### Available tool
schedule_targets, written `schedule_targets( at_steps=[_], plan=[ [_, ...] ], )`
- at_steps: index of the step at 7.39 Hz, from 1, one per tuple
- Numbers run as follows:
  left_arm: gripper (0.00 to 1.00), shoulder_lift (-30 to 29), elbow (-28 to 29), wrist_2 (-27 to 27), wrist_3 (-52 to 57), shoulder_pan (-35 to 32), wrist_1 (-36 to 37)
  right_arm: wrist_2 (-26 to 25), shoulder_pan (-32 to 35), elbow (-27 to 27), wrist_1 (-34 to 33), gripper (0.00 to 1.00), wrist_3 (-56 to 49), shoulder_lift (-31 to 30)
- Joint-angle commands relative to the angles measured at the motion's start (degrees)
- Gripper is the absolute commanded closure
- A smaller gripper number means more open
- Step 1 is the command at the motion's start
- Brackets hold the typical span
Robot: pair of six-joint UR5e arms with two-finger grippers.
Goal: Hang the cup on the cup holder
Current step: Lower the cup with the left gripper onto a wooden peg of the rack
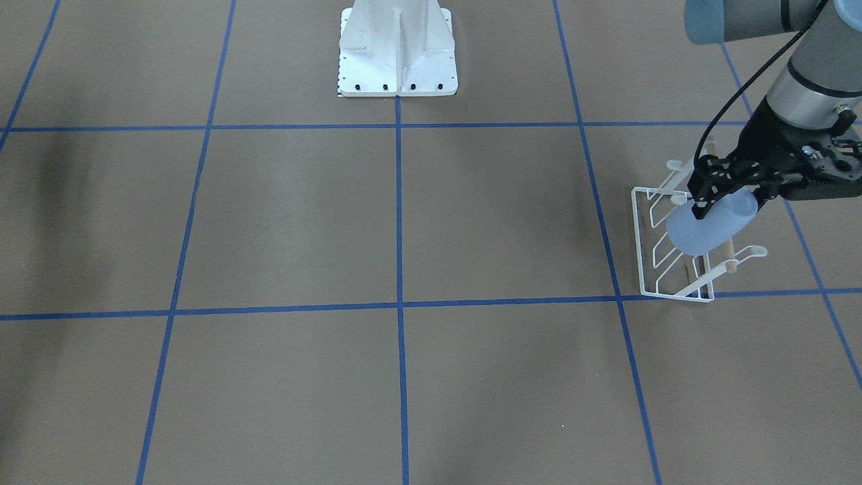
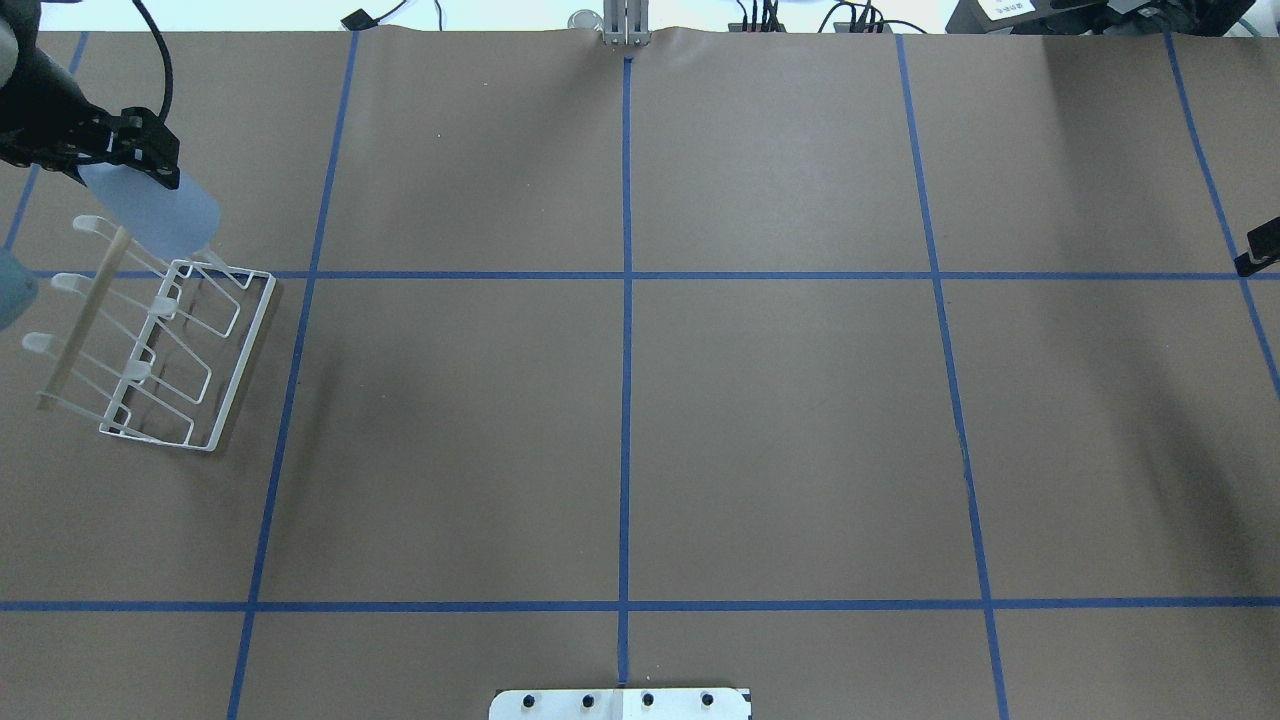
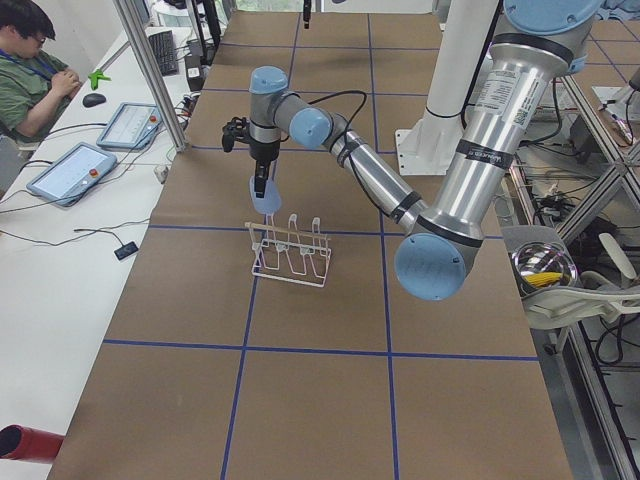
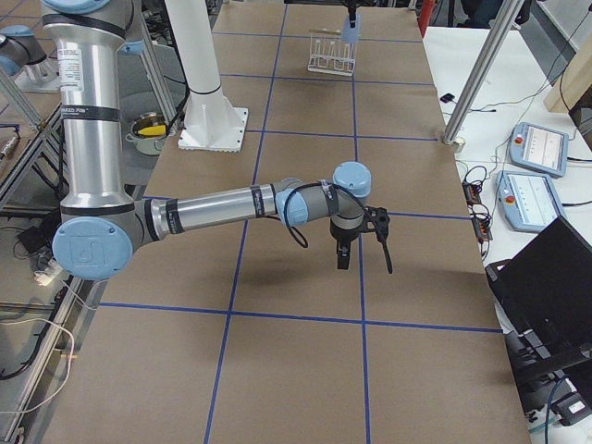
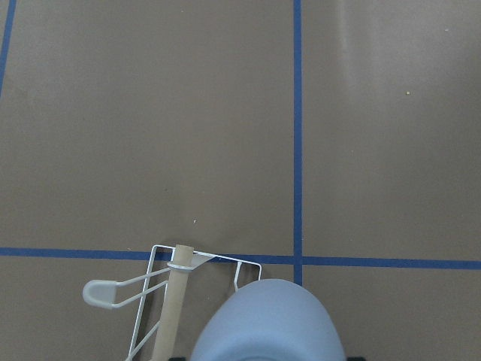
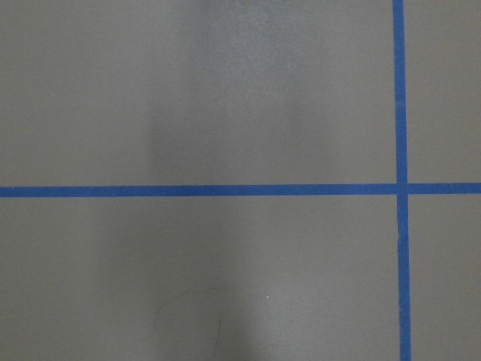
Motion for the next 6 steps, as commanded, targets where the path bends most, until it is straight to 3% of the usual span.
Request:
schedule_targets(
  at_steps=[1,6],
  plan=[
    [1.0,0.0,0.8,0.7,0.1,1.0,0.0,0.0,0.0,0.0,-0.2,0.0,0.0,-0.6],
    [1.0,0.7,6.2,0.7,-0.4,1.9,-5.4,0.4,0.0,-0.1,-0.2,0.0,0.0,-0.6]
  ],
)
